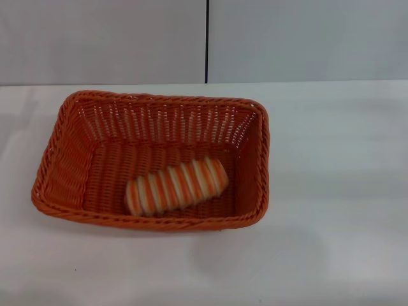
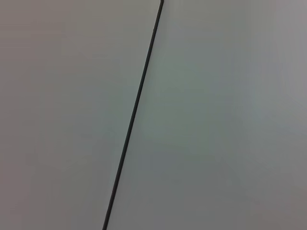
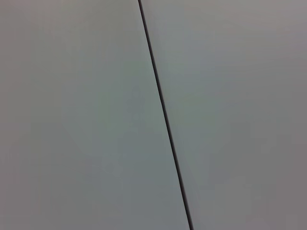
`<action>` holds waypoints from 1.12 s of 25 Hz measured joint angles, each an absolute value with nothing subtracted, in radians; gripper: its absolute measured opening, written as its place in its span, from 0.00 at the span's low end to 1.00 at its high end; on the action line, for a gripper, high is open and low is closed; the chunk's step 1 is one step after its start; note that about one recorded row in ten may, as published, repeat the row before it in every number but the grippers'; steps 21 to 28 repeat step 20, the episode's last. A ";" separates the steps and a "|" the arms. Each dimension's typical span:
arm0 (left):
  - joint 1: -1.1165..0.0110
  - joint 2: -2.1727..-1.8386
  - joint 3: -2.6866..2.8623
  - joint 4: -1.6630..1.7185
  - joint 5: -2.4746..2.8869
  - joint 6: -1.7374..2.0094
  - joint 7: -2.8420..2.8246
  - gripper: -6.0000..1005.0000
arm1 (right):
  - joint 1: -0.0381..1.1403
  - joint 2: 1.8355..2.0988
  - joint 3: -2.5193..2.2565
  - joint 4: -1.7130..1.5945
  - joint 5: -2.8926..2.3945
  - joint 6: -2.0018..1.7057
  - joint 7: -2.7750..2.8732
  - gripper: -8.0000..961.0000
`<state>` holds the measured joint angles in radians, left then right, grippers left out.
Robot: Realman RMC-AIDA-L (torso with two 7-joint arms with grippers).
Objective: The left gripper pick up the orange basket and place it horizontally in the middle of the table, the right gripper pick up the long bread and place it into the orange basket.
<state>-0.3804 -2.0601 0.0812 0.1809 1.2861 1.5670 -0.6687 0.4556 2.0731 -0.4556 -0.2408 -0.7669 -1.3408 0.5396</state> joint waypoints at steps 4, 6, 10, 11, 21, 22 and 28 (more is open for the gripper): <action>-0.383 -2.060 0.081 0.181 1.285 1.568 -0.669 0.78 | 0.459 2.073 -0.448 -0.240 -0.767 -1.340 0.539 0.54; -0.385 -2.061 0.081 0.181 1.285 1.568 -0.669 0.78 | 0.463 2.073 -0.443 -0.237 -0.767 -1.340 0.536 0.54; -0.387 -2.061 0.081 0.181 1.285 1.570 -0.669 0.78 | 0.474 2.073 -0.440 -0.233 -0.767 -1.339 0.512 0.54; -0.387 -2.061 0.081 0.181 1.285 1.570 -0.669 0.78 | 0.474 2.073 -0.440 -0.233 -0.767 -1.339 0.512 0.54; -0.394 -2.062 0.081 0.181 1.285 1.573 -0.670 0.78 | 0.480 2.072 -0.407 -0.218 -0.767 -1.339 0.512 0.54; -0.394 -2.062 0.081 0.181 1.285 1.573 -0.670 0.78 | 0.480 2.072 -0.407 -0.218 -0.767 -1.339 0.512 0.54; -0.394 -2.062 0.081 0.181 1.285 1.573 -0.670 0.78 | 0.480 2.072 -0.407 -0.218 -0.767 -1.339 0.512 0.54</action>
